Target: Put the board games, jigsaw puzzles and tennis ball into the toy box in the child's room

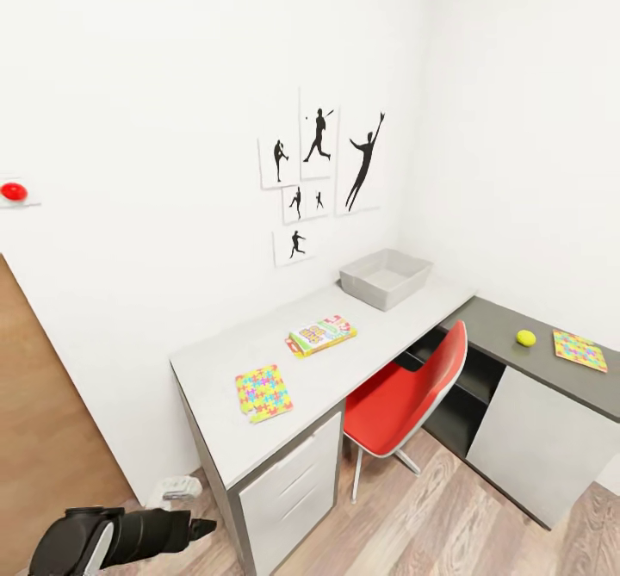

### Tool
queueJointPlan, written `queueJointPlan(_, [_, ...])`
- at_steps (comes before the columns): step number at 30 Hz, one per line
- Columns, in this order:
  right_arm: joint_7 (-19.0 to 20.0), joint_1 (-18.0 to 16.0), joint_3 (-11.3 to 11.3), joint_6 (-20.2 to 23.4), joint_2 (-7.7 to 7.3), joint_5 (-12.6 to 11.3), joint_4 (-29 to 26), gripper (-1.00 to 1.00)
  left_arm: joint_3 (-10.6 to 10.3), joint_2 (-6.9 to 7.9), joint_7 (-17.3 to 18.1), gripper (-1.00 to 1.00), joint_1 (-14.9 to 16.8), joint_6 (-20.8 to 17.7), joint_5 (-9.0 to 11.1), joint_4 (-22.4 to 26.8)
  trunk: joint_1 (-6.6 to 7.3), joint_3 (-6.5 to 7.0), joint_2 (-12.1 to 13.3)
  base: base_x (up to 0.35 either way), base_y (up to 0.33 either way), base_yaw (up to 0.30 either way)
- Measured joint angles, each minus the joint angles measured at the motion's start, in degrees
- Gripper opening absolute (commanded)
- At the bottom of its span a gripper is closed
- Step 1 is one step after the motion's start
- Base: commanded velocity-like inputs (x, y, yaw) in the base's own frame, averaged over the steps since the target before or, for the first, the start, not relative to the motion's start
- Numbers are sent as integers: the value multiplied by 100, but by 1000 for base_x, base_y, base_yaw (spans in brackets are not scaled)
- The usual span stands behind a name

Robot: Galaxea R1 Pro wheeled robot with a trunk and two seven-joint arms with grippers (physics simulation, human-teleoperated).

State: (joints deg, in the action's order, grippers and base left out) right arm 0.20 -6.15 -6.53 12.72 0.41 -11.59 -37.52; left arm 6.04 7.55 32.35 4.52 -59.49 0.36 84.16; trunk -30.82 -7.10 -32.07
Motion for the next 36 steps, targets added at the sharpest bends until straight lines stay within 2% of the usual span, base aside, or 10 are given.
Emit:
queueJointPlan(7, [16,14,-461,314,9,-6,-754,100,13,346,1220,100,261,-8,-4,47,154,127,282,0,0,0])
queueJointPlan(8, [18,46,-585,605,11,-9,-1132,100,36,466,1564,100,301,-8,-6,49,176,145,322,0,0,0])
queueJointPlan(13, [19,214,-880,1538,29,-21,-2330,100,183,751,2481,100,362,-5,-5,53,287,235,523,0,0,0])
queueJointPlan(16, [19,288,-1008,2031,61,-28,-3063,100,336,869,3003,100,391,-2,-9,54,353,289,644,0,0,0])
queueJointPlan(18, [22,326,-1081,2453,85,-36,-3707,100,543,957,3456,100,461,3,-13,50,397,326,724,0,0,0])
queueJointPlan(24, [28,356,-1146,3123,109,-128,-4519,100,993,1037,4075,100,586,27,-28,7,507,416,928,0,0,0])
queueJointPlan(26, [31,361,-1161,3305,98,-300,-4692,100,1138,1046,4212,100,608,52,-31,-43,507,416,928,0,0,0])
queueJointPlan(29, [34,364,-1170,3409,63,-616,-4780,100,1213,1046,4271,100,620,66,-41,-131,507,416,928,0,0,0])
queueJointPlan(30, [34,360,-1171,3450,46,-896,-4813,100,1240,1046,4301,100,624,71,-48,-177,507,416,928,0,0,0])
queueJointPlan(36, [59,330,-1163,3564,-15,-1771,-4893,100,1291,1062,4373,100,636,66,-24,-245,507,416,928,0,0,0])
